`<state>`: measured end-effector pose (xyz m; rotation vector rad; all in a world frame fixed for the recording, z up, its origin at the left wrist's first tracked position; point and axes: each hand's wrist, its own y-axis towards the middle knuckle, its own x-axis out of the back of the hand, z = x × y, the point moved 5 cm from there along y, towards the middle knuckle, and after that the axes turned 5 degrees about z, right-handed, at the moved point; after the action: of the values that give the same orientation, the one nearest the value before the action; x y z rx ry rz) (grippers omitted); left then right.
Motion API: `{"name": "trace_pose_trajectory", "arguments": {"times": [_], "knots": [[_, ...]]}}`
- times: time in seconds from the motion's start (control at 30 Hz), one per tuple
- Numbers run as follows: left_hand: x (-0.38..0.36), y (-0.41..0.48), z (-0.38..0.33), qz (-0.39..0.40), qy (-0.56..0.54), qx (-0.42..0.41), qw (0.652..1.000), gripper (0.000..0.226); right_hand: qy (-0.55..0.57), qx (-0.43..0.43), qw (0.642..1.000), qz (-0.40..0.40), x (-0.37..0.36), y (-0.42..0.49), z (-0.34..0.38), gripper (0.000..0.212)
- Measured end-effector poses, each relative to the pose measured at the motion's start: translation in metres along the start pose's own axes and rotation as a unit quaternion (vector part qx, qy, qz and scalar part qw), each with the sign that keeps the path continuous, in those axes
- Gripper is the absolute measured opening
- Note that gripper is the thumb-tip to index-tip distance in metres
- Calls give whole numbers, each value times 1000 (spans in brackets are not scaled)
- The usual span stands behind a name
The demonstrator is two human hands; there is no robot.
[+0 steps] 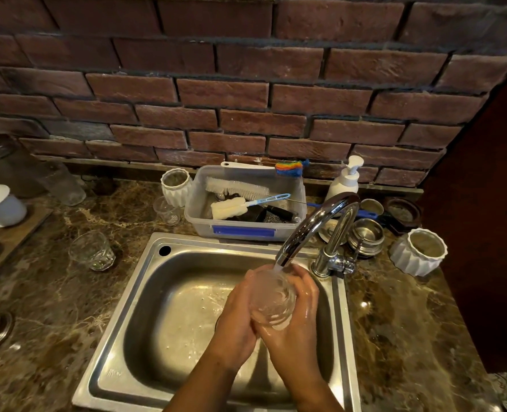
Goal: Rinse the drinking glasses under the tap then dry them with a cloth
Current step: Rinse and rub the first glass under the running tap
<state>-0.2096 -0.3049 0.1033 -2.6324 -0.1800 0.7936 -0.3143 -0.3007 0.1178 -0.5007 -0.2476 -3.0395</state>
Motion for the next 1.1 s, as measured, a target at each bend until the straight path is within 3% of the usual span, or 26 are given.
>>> {"name": "trace_pose_trajectory", "arguments": {"times": [0.2,0.33,0.4,0.5,0.63,0.77,0.93,1.1], "knots": [[-2,2,-12,-9,243,-72,967,45,260,-127,956,52,-1,7,-14,77],[2,3,-12,-31,362,-103,926,35,499,-225,831,93,-6,17,-29,62],[2,4,-15,-42,382,-106,917,20,528,-263,800,111,-7,20,-34,61],[5,5,-16,-43,388,-78,917,15,477,-298,815,138,-4,22,-38,73],[8,5,-10,-20,299,-29,954,23,369,-353,839,189,3,23,-47,51],[22,7,13,-53,197,78,976,34,159,-377,864,294,9,25,-51,77],[29,6,37,-65,87,161,981,37,27,-403,832,381,19,27,-53,84],[31,7,46,-64,25,201,977,39,-131,-358,827,412,39,42,-56,66]]}}
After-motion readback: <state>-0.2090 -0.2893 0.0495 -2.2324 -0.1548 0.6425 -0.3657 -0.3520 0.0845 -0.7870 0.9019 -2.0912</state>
